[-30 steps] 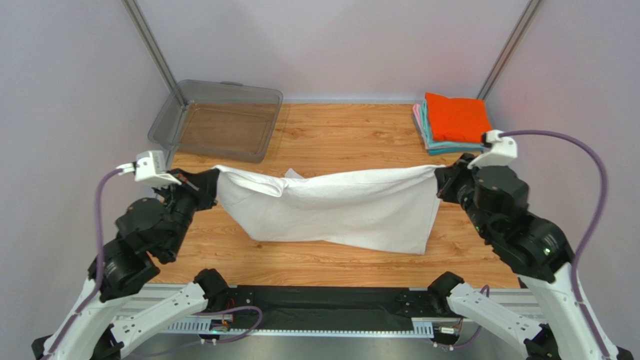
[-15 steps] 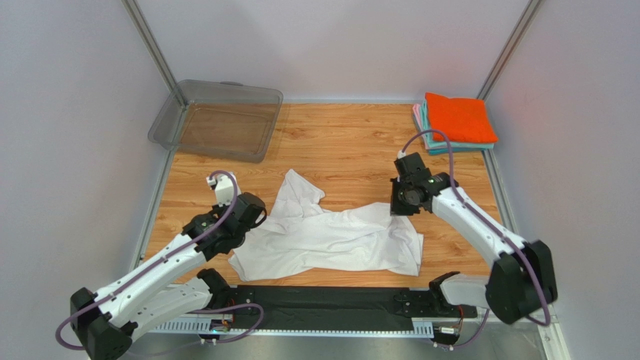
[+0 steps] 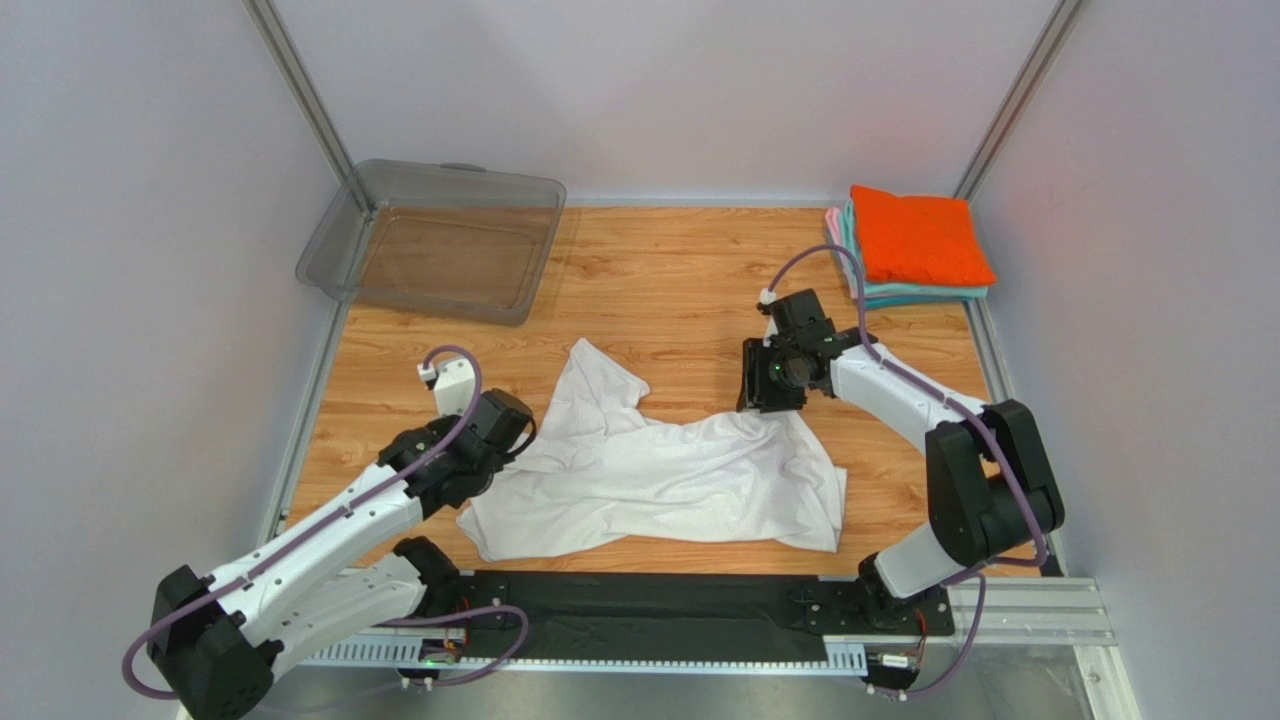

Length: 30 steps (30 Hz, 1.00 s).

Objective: Fold and stack the t-shirts
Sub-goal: Flatten the tshirt out

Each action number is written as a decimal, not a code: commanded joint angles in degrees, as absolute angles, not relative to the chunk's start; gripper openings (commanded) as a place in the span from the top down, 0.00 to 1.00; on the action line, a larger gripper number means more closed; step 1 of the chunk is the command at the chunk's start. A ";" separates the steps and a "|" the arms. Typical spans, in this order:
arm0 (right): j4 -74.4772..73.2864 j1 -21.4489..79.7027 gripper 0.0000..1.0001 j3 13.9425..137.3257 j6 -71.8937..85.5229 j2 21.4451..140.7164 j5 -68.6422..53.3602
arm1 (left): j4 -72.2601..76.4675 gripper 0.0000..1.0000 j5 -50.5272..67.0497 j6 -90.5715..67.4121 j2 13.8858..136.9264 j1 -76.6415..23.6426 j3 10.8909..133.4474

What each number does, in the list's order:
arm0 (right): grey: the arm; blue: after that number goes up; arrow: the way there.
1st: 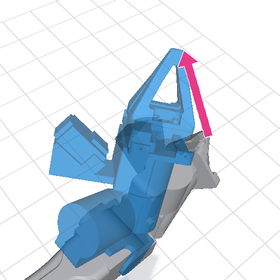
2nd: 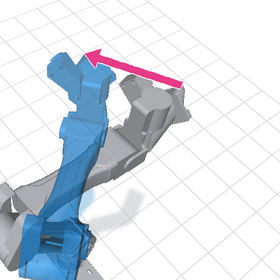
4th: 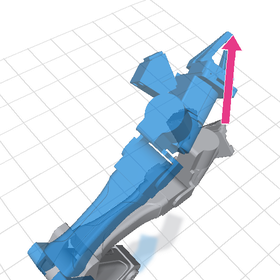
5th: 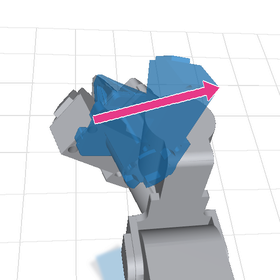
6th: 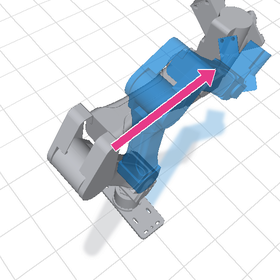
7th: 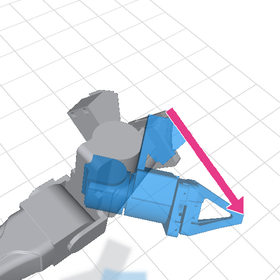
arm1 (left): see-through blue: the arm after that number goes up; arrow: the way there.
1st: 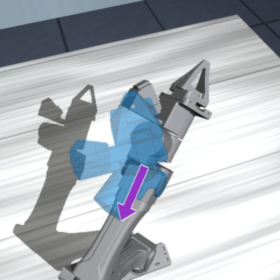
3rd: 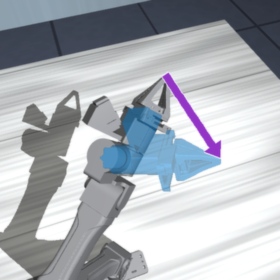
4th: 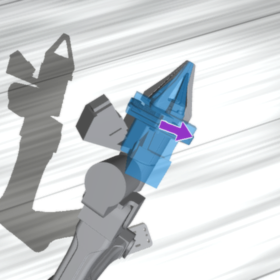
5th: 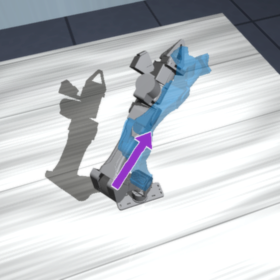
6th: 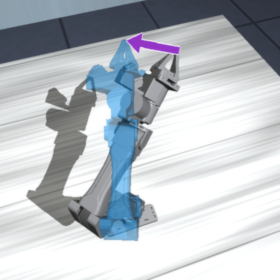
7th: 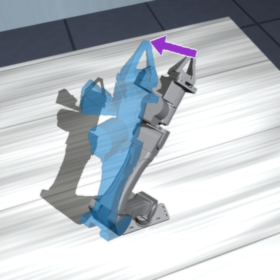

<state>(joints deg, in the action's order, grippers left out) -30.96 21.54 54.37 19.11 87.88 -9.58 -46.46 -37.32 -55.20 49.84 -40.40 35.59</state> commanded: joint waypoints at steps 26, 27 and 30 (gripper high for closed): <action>-30.41 18.02 0.41 48.52 12.22 84.20 -4.74 | -45.53 1.00 -36.91 -53.17 48.34 -36.56 35.16; -29.98 17.84 0.41 48.25 12.30 84.29 -5.27 | -45.44 1.00 -36.83 -53.09 48.43 -36.48 35.07; -28.30 17.84 0.41 48.08 11.43 84.55 -7.90 | -45.35 1.00 -36.56 -53.00 48.69 -36.21 35.07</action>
